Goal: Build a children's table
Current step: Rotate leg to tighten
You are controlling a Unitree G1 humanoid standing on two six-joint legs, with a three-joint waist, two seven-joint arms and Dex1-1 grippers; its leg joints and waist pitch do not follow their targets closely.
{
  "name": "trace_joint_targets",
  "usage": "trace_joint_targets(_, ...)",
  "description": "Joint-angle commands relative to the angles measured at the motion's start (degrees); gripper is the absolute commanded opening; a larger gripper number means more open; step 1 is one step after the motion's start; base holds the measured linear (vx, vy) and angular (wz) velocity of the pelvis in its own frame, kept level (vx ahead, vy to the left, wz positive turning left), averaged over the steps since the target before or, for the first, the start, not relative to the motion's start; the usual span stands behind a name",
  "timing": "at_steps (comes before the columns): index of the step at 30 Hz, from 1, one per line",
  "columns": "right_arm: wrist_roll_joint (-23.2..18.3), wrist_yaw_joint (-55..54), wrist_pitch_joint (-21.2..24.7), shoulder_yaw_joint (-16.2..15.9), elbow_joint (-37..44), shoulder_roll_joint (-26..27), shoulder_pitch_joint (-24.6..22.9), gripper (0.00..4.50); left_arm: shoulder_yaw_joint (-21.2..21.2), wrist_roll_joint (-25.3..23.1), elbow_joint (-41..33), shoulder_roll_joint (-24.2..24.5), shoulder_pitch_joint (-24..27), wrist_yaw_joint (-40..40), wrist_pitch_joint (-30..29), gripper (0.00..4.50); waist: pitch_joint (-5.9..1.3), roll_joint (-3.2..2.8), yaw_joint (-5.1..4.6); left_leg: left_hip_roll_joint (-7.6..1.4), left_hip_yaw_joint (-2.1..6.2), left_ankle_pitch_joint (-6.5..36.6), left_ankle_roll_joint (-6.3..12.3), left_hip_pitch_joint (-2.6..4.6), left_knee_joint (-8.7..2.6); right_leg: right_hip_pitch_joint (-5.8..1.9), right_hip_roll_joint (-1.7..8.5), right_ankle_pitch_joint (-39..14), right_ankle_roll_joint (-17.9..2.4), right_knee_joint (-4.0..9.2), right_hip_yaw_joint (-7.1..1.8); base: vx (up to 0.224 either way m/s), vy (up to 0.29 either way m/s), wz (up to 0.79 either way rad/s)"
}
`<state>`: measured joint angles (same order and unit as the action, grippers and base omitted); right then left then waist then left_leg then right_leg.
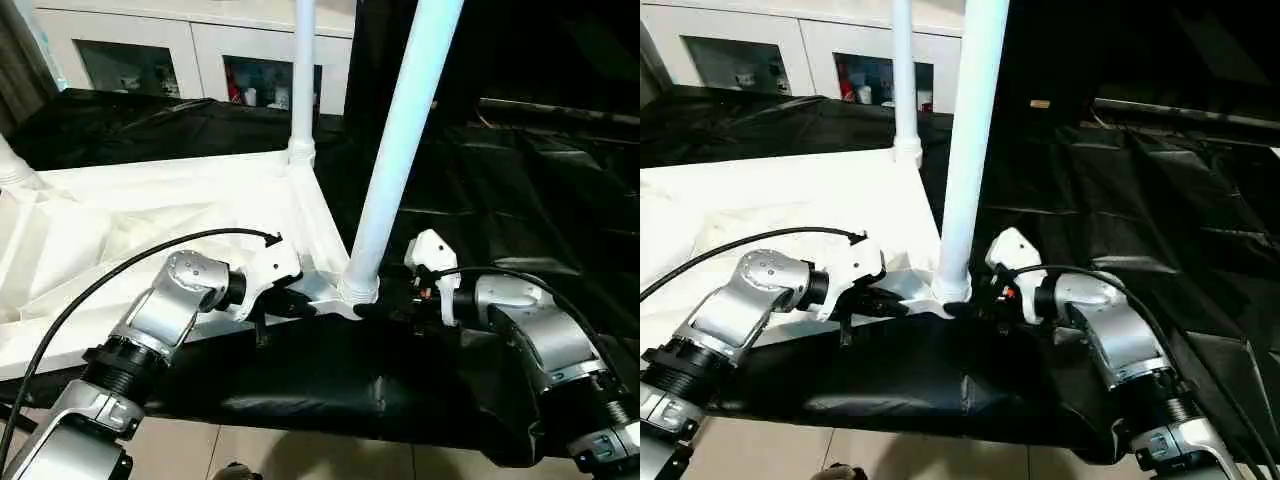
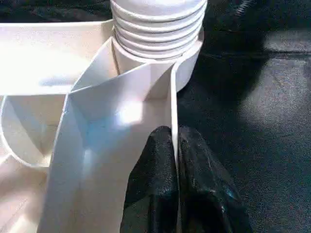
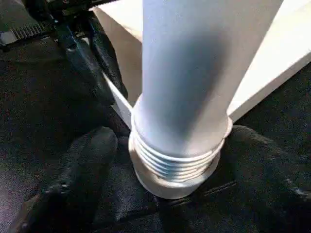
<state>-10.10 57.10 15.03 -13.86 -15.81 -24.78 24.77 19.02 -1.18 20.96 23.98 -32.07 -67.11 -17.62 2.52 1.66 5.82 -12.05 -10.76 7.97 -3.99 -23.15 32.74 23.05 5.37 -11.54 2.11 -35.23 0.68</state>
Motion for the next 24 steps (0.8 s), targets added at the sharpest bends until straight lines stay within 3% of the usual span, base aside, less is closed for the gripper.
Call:
trace_joint_targets(1, 0.3, -0.1, 0.5, -0.2, 0.3, 0.7, 0.4, 3.45, -0.4, 4.1, -3.9, -1.5, -0.7, -1.9, 1.0, 0.0, -3.8, 0.36, -0.3, -0.58, -0.3, 10.8, 2.05, 1.9, -3.01, -2.15, 1.16, -2.3, -12.8, 3.34, -0.66, 0.0, 0.0, 0.0)
trace_joint_targets(9, 0.7, -1.1, -0.3, -0.5, -2.4, 2.6, 1.5, 2.82, -0.6, 3.9, -4.4, -1.7, -0.4, -1.8, 0.6, 0.0, -3.9, 0.35, -0.45, -0.5, -0.27, 10.2, 2.13, 1.83, -2.88, -2.24, 1.12, -1.3, -13.1, 3.15, -0.63, 0.0, 0.0, 0.0)
trace_joint_targets(15, 1.3, -0.8, -1.1, -0.8, -4.0, 3.7, 1.9, 2.74, -0.6, 4.0, -4.6, -1.7, -0.2, -1.7, 0.3, 0.0, -3.84, 0.45, -0.78, -0.51, -0.2, 11.0, 2.12, 1.79, -2.9, -2.27, 1.18, -2.3, -13.3, 3.17, -0.57, 0.0, 0.0, 0.0)
trace_joint_targets(21, 2.1, -1.3, -1.8, -0.8, -4.4, 3.7, 1.9, 2.73, -0.6, 4.0, -4.7, -1.7, -0.1, -1.7, 0.1, 0.0, -3.93, 0.42, -0.81, -0.47, -0.25, 10.4, 2.34, 1.8, -2.74, -2.28, 1.14, -1.4, -13.4, 3.04, -0.62, 0.0, 0.0, 0.0)
trace_joint_targets(24, 1.4, -1.1, -1.2, 0.0, -5.1, 4.1, 2.2, 3.43, -0.6, 4.0, -4.6, -1.7, -0.1, -1.7, 0.1, 0.0, -3.91, 0.42, -0.83, -0.45, -0.24, 10.3, 2.56, 1.81, -2.73, -2.28, 1.12, -1.3, -13.6, 3.04, -0.61, 0.0, 0.0, 0.0)
